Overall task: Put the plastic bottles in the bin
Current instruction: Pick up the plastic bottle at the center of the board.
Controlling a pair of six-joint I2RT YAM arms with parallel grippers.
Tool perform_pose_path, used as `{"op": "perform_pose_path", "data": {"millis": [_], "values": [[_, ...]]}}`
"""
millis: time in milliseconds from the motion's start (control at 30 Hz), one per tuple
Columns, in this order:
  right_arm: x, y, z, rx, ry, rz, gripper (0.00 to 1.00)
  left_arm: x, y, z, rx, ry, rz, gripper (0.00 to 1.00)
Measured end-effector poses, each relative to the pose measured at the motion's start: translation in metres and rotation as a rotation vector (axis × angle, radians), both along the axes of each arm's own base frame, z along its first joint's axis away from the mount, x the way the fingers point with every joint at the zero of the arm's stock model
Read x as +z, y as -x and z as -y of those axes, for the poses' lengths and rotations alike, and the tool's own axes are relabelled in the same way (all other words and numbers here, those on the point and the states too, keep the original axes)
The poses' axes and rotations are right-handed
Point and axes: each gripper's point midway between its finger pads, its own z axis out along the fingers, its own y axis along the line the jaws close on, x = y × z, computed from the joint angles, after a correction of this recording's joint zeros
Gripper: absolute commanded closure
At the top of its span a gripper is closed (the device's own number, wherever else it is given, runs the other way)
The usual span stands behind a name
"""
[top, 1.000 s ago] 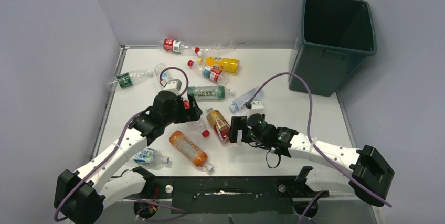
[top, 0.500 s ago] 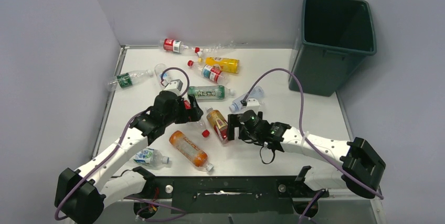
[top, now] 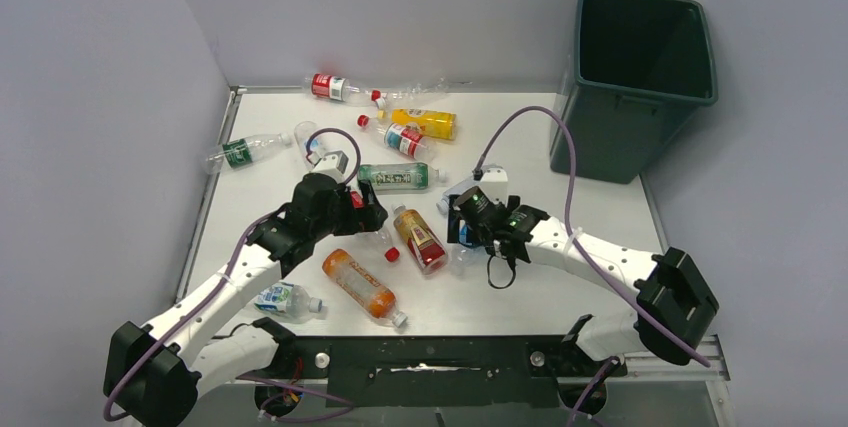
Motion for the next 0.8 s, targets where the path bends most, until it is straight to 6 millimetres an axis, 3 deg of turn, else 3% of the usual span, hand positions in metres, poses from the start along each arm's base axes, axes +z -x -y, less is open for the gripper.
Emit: {"op": "perform_pose_path", "data": {"millis": [200, 600, 800], "values": [[-0.010, -0.005, 0.013, -0.040, 0.026, -0.031, 0.00, -0.002, 0.001, 0.000, -0.004, 0.001, -0.003, 0.02], [-0.022, -0.005, 0.013, -0.040, 0.007, -0.055, 0.02, -0.002, 0.002, 0.003, -0.015, 0.007, -0.008, 0.02], [-0.039, -0.001, 0.015, -0.037, 0.008, -0.086, 0.02, -0.007, 0.002, 0.003, -0.018, 0.001, -0.022, 0.02]]}}
